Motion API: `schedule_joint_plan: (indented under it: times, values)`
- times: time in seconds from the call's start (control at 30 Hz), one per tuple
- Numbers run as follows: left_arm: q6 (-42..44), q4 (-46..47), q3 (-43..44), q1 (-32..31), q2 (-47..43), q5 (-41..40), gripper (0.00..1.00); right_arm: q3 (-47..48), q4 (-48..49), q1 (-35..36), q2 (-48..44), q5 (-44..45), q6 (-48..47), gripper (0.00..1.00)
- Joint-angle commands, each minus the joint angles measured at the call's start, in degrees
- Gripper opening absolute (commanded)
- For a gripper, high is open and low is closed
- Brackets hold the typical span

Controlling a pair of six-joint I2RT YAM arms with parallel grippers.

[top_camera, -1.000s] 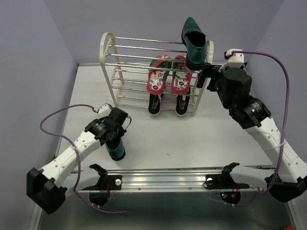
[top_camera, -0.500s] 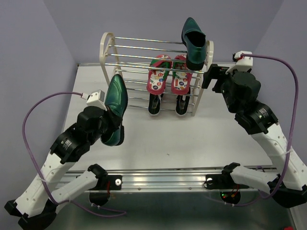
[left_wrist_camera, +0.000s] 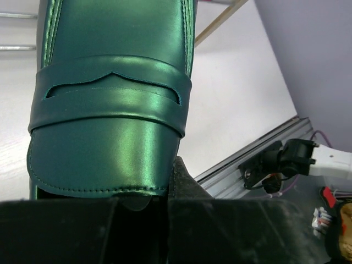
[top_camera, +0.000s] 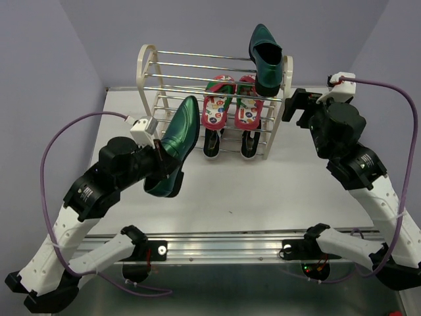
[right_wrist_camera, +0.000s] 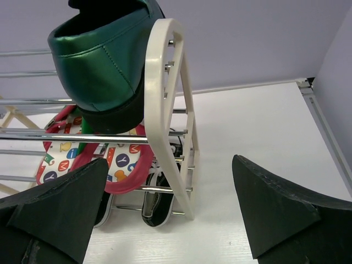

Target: Place and organize the shoes onto the shoe shelf

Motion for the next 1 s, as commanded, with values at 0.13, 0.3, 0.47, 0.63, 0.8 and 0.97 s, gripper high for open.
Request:
schedule_joint_plan:
  times: [0.13, 0.3, 0.47, 0.63, 0.8, 0.97]
  values:
    - [3.67, 16.42, 11.68, -0.25, 7.09, 7.68, 0.00, -0.29, 5.34, 0.14, -2.84, 2.81, -1.54, 1.00]
    - [2.52, 18.71, 20.10, -0.25, 11.92, 3.48, 0.00, -0.11, 5.52, 0.14, -2.58, 3.34, -1.98, 1.00]
    - [1.91, 17.75, 32.76, -0.25, 23.78, -2.32, 0.00, -0.81, 5.61, 0.14, -2.40, 6.05, -2.33, 1.00]
    - [4.63, 13.71, 52.44, -0.25, 39.31, -3.83, 0.00, -1.43, 5.61, 0.14, -3.19, 10.18, -2.33, 1.00]
    - [5.95, 8.78, 71.79, -0.08, 51.03, -4.88, 0.00, -2.57, 6.31, 0.14, -3.72, 13.18, -2.59, 1.00]
    - [6.57, 13.69, 73.21, 1.23, 55.17, -7.52, 0.00, -2.57, 6.66, 0.14, -3.46, 13.27, -3.21, 1.00]
